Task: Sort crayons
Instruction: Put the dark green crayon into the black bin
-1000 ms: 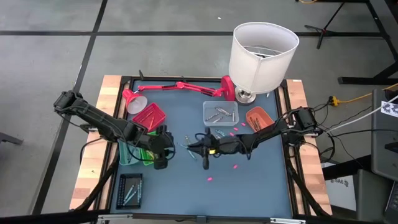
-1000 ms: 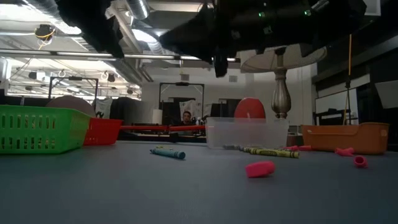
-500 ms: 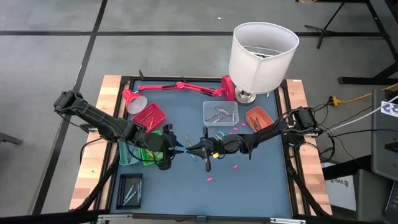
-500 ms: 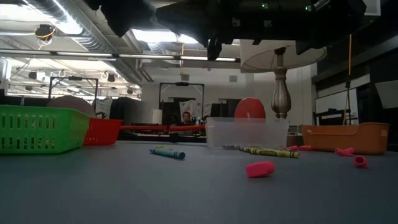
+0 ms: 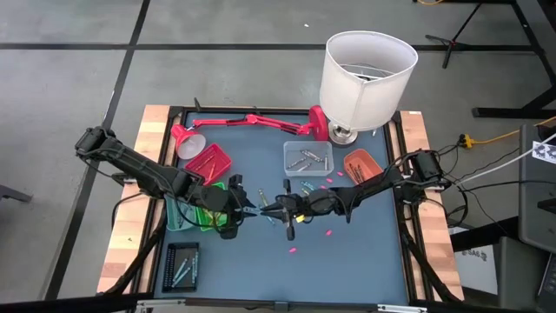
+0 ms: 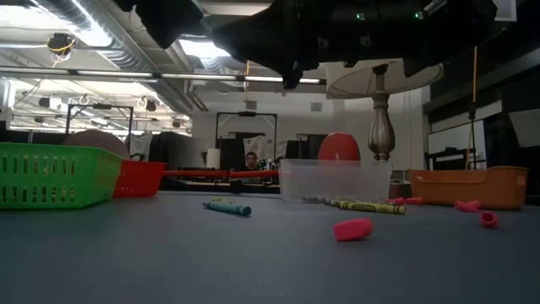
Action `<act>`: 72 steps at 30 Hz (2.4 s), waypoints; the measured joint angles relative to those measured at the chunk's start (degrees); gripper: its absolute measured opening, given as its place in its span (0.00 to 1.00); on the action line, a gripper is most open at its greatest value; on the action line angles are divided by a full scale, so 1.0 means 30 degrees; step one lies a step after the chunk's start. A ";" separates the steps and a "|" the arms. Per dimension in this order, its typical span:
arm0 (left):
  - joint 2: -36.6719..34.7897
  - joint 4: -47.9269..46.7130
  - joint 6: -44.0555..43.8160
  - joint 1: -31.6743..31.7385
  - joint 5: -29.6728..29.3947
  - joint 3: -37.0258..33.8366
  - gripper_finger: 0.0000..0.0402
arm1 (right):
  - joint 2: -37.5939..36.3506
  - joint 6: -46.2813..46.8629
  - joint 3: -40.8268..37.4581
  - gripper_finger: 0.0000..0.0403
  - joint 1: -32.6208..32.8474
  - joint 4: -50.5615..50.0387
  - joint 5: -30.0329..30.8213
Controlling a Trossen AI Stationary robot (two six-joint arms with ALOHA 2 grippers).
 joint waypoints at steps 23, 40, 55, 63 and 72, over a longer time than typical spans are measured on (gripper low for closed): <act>0.0000 -0.0178 0.0004 0.0000 -0.0378 0.0000 0.02 | 0.0000 0.0058 0.0000 0.06 0.0000 -0.0203 0.0022; 0.0000 -0.0368 -0.0003 0.0073 -0.0386 0.0015 0.02 | 0.0000 0.0051 0.0000 0.06 0.0000 -0.0312 0.0030; 0.0000 -0.0481 -0.0112 0.0073 -0.0146 0.0015 0.02 | 0.0000 0.0022 0.0007 0.29 0.0000 -0.0855 0.0022; 0.0000 -0.1554 -0.1067 0.0022 0.0283 0.0015 0.02 | -0.0007 0.0036 0.0007 0.30 0.0000 -0.3344 0.0015; 0.0000 -0.4098 -0.3851 0.0015 0.3269 0.0015 0.03 | -0.0007 0.2018 0.0007 0.30 0.0000 -0.5737 0.0005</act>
